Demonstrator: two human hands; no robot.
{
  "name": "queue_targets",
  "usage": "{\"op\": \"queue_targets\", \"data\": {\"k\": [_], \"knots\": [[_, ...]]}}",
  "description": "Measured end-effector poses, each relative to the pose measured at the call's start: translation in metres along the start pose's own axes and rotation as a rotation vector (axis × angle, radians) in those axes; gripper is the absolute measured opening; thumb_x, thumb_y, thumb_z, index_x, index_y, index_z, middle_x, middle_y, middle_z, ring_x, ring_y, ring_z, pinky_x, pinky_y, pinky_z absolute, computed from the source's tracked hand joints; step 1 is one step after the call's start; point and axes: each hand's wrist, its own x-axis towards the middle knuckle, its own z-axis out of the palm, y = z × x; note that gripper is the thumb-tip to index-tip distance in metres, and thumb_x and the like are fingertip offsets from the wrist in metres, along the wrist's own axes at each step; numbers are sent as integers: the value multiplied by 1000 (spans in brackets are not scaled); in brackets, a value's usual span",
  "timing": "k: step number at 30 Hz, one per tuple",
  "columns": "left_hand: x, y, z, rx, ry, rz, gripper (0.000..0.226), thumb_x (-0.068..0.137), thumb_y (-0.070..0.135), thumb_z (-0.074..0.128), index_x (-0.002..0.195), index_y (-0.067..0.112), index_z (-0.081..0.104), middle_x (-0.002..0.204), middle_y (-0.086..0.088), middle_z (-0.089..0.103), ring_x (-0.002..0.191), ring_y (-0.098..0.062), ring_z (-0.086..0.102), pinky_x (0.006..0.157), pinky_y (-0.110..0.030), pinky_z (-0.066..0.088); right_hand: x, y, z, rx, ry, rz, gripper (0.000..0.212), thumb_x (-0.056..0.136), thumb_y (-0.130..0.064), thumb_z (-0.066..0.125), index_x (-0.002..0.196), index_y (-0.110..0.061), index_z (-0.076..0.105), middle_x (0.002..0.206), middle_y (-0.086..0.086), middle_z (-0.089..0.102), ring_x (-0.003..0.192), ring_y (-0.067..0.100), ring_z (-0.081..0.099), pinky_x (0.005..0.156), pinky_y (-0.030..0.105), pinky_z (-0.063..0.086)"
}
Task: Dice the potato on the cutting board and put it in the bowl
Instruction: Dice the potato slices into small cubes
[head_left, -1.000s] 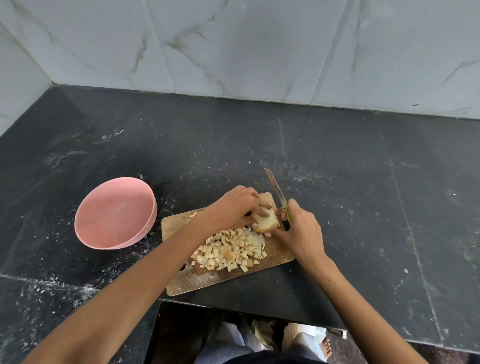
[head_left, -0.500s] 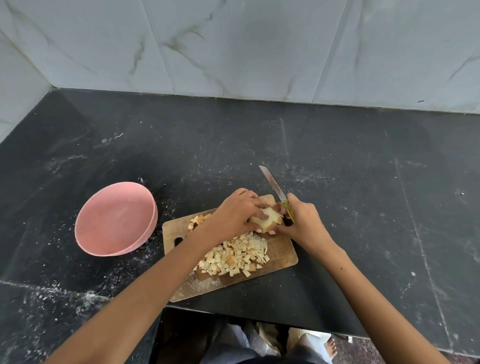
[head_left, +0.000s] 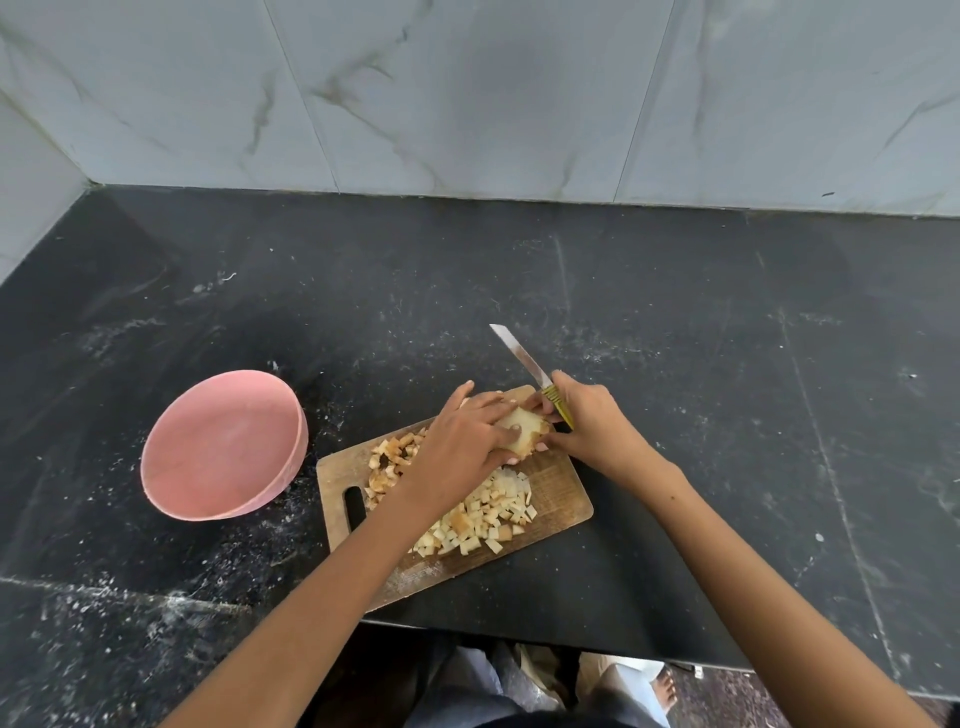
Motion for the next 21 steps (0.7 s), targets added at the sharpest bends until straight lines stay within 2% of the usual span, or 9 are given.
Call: {"op": "queue_targets", "data": {"k": [2,5,9,13,14,18,21], "knots": [[1,-2,-2,-8,-56,17,31,76,23,79,105,15,75,131,-12,60,130,-28,50,114,-43,15,-6,3,2,41,52,47,40,65,-1,82,85,-9,49,91,1,69,84,13,66,74,25,54],[4,-5,-5,-40,-89,15,31,80,20,75,111,14,73,136,-13,55,133,-28,46,116,-41,9,-12,4,7,93,95,104,40,66,3,80,83,-11,47,92,2,68,84,13,66,72,17,54],[6,-9,-5,-143,-139,30,28,78,13,77,106,11,74,131,-19,56,125,-34,53,113,-44,17,-7,1,10,86,127,98,36,69,4,78,84,-12,49,90,4,69,83,14,66,75,24,54],[5,-6,-8,-206,-132,29,29,85,13,71,114,14,71,137,-15,51,131,-27,48,116,-35,23,-8,-1,12,98,141,121,35,71,7,75,85,-12,49,91,3,68,84,12,66,71,9,50],[5,-5,-9,-217,-130,20,30,86,14,70,116,15,70,139,-13,49,133,-25,46,116,-33,23,-12,0,13,101,165,140,36,71,8,75,85,-12,48,90,2,68,83,12,66,70,9,50],[6,0,-11,-220,-113,-18,28,88,13,67,116,14,69,140,-12,49,133,-24,47,113,-26,24,-22,-2,19,113,240,213,45,72,7,75,76,-21,40,80,-6,65,73,2,65,72,24,56],[2,11,-6,-187,-82,-82,29,93,13,62,122,14,65,144,-9,45,136,-21,42,114,-28,25,-25,-5,22,89,284,215,47,75,6,73,74,-25,37,80,-8,65,71,1,65,72,22,56]]}}
